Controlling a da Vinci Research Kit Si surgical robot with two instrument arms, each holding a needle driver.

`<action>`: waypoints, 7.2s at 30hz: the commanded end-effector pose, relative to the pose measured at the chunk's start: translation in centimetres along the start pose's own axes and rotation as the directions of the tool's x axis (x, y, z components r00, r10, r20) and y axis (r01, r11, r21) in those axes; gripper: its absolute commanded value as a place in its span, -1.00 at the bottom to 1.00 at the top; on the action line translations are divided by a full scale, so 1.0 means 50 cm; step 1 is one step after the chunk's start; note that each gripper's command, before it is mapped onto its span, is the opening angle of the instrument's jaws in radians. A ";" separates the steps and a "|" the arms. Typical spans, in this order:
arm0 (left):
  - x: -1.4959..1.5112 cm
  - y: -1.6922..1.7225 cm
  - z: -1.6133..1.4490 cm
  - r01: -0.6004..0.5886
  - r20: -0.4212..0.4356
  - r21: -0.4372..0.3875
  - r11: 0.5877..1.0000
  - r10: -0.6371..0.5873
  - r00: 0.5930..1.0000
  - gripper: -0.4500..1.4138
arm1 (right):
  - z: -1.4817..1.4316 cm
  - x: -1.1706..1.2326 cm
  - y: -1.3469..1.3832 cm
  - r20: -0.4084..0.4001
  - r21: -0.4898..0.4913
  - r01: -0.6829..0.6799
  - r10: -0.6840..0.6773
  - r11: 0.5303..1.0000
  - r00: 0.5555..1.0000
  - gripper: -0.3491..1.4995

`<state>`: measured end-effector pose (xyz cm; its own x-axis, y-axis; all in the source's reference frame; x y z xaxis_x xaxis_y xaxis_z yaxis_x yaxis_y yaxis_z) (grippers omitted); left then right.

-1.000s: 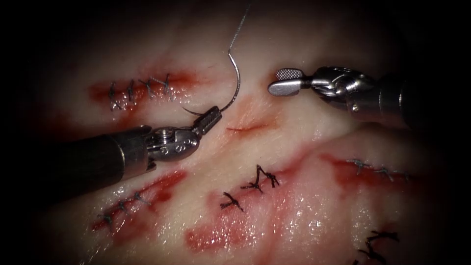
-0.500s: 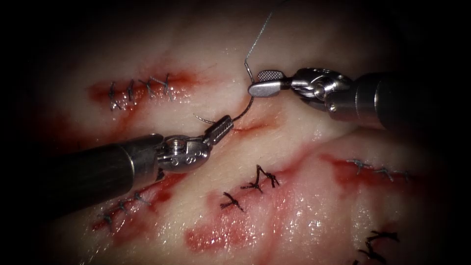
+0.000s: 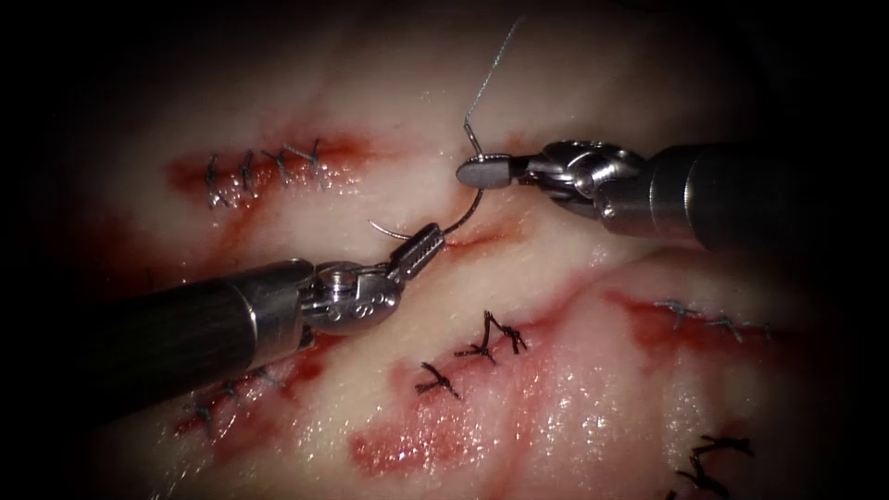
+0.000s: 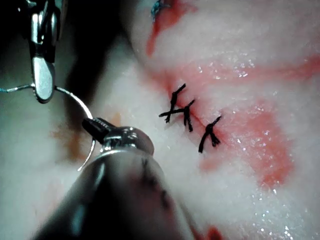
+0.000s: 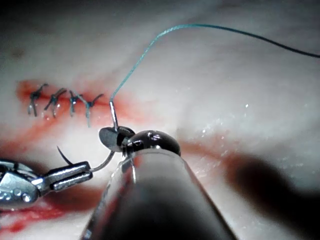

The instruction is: Wound Closure

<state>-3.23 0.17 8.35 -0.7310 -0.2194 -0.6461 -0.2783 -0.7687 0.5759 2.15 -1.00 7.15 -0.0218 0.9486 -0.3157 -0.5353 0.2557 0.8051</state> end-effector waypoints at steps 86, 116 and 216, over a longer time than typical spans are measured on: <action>0.0023 -0.0116 0.0107 0.714 0.645 -0.657 -0.241 -0.670 0.368 -1.00 | -0.0058 0.0021 -0.0144 -0.403 0.343 0.908 -0.835 0.242 0.375 -1.00; 0.0075 -0.0104 0.0096 0.835 0.386 -0.519 -0.185 -0.922 0.036 -1.00 | -0.0071 -0.0009 -0.0157 -0.205 -0.132 0.797 -0.803 0.589 0.560 0.31; -0.0120 0.0252 0.0181 0.578 0.376 -0.622 0.528 -0.446 0.812 -0.96 | 0.0147 -0.0146 0.0105 -0.258 -0.282 0.956 -0.953 -0.084 -0.160 -1.00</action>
<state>-3.65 -0.18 9.87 -0.7042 0.3920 -0.5920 -0.1804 -0.9052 -0.3848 2.41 -1.46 8.15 0.3020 -0.4438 -0.8437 -0.2145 0.8307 -0.5137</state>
